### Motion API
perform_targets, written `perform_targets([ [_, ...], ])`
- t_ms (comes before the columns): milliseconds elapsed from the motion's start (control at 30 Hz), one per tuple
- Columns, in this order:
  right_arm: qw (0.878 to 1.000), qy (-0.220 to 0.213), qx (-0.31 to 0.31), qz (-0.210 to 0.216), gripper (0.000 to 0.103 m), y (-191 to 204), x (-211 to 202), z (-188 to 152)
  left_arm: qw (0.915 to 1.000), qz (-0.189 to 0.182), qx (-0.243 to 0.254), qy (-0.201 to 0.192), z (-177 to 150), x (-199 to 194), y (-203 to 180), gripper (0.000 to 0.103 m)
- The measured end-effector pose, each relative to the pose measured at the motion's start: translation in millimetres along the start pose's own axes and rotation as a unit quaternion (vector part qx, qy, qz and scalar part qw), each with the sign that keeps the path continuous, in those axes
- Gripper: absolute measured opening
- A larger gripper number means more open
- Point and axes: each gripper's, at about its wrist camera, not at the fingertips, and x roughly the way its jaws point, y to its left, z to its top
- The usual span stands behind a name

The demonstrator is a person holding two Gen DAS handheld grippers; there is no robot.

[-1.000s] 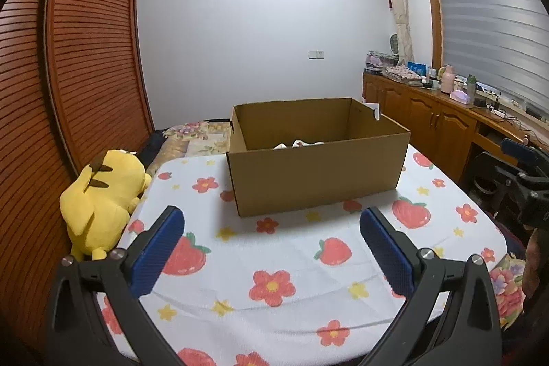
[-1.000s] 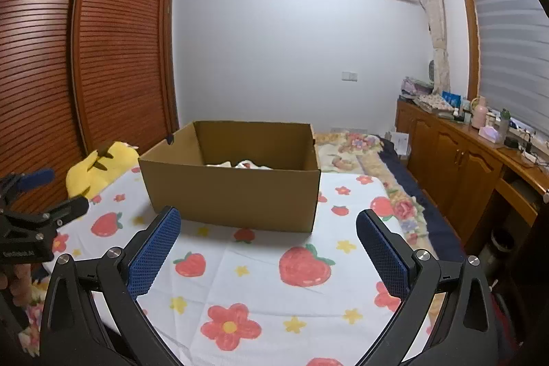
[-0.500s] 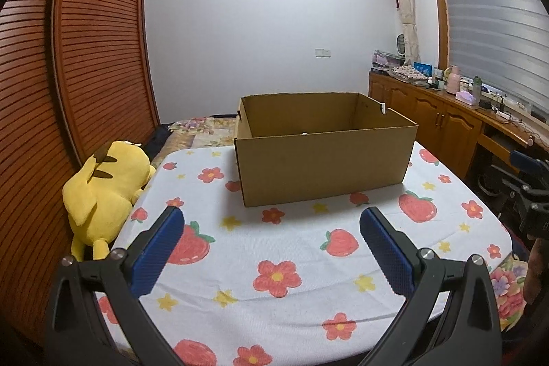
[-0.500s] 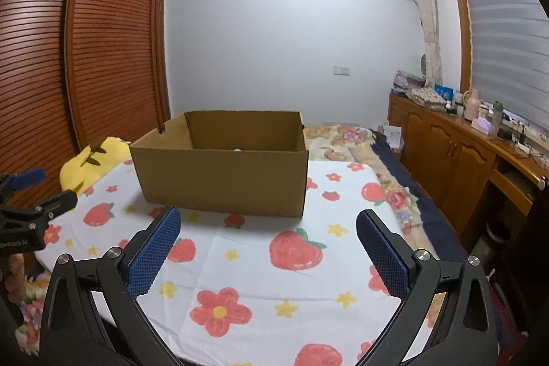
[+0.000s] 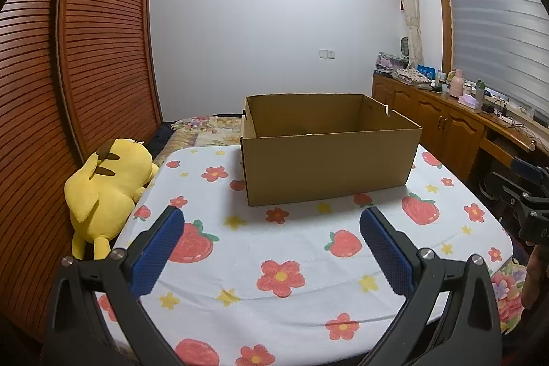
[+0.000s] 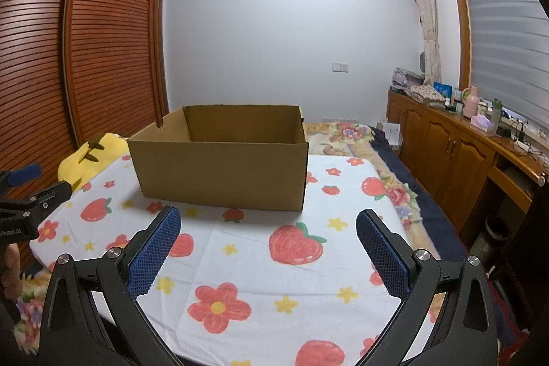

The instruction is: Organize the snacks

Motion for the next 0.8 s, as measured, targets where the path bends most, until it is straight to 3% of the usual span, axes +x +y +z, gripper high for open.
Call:
perform_targets([
  [800,1.000,-0.004,0.002,-0.002,0.103,0.1,-2.0,5.4,1.0000,0.002,0.003,-0.007,2.6,-5.1,-3.3,0.103],
])
